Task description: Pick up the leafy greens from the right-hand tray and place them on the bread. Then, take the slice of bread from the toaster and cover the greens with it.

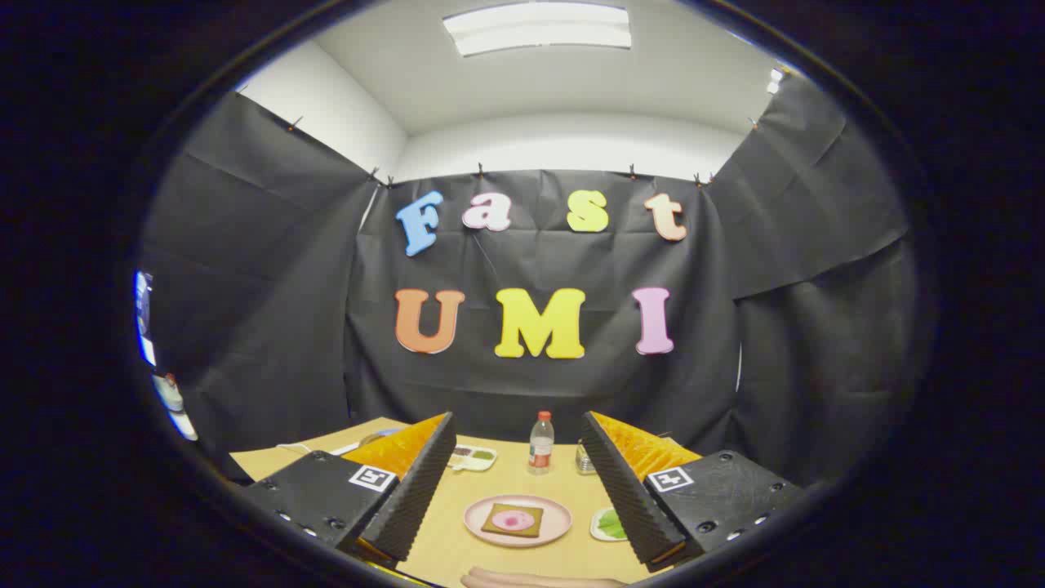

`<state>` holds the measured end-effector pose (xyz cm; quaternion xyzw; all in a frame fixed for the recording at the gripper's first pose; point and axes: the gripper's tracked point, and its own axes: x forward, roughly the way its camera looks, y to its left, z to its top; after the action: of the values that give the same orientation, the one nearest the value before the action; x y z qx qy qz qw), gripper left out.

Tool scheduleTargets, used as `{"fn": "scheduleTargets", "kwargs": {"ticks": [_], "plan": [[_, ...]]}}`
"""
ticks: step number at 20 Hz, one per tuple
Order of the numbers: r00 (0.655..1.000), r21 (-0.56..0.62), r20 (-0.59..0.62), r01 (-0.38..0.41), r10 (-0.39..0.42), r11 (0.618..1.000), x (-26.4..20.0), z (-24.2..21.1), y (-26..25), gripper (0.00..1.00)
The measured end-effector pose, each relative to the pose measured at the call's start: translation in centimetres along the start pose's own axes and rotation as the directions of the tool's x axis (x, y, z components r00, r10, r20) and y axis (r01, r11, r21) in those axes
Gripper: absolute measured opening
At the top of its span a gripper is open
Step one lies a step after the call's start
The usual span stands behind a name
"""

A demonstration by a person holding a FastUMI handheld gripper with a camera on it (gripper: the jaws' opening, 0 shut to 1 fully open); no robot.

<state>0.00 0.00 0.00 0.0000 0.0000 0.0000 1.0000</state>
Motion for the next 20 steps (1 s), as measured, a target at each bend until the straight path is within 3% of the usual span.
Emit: {"fn": "scheduleTargets", "kwargs": {"ticks": [2,7,20], "plan": [[1.000,0.021,-0.012,-0.014,0.014,1.000,-0.3,-0.2,0.3,0.95],[0.999,0.066,-0.030,0.047,-0.046,0.997,0.1,-0.8,-1.5,0.95],[0.991,0.027,-0.103,0.092,-0.089,0.995,2.3,-4.1,-4.5,0.94]]}}
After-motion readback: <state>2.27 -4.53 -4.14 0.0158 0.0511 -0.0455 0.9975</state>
